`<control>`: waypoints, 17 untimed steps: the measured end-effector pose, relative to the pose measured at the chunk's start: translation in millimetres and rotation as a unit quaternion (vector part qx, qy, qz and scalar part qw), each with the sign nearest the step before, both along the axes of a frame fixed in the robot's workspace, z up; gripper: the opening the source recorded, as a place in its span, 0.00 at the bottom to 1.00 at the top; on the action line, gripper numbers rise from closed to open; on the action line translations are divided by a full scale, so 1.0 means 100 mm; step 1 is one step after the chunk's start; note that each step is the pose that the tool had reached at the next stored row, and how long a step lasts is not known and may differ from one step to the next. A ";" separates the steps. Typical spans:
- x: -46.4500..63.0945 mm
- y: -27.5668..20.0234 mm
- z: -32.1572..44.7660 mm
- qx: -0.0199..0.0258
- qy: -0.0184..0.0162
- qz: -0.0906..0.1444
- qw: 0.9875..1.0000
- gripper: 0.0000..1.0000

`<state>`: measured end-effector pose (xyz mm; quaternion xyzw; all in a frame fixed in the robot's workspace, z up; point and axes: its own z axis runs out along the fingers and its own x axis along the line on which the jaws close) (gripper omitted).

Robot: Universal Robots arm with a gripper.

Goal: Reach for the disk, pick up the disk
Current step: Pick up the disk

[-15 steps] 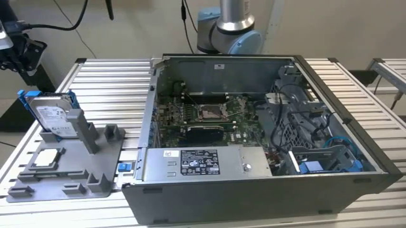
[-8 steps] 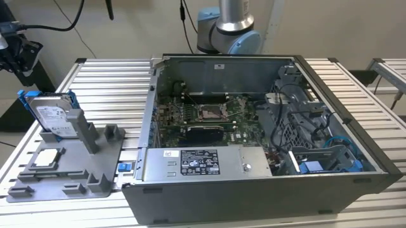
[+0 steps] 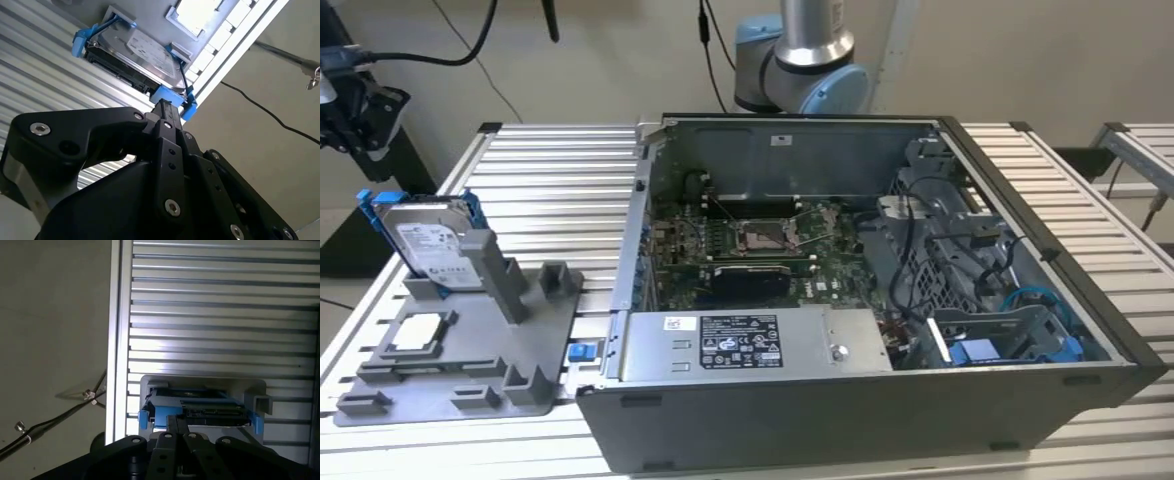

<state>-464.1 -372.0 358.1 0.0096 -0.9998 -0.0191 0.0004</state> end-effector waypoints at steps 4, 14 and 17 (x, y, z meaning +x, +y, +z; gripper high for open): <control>0.00 0.000 0.000 0.000 0.000 0.000 1.000 0.00; 0.00 0.000 0.000 0.000 0.000 0.041 0.999 0.00; 0.00 0.000 0.000 0.000 0.000 0.058 0.998 0.00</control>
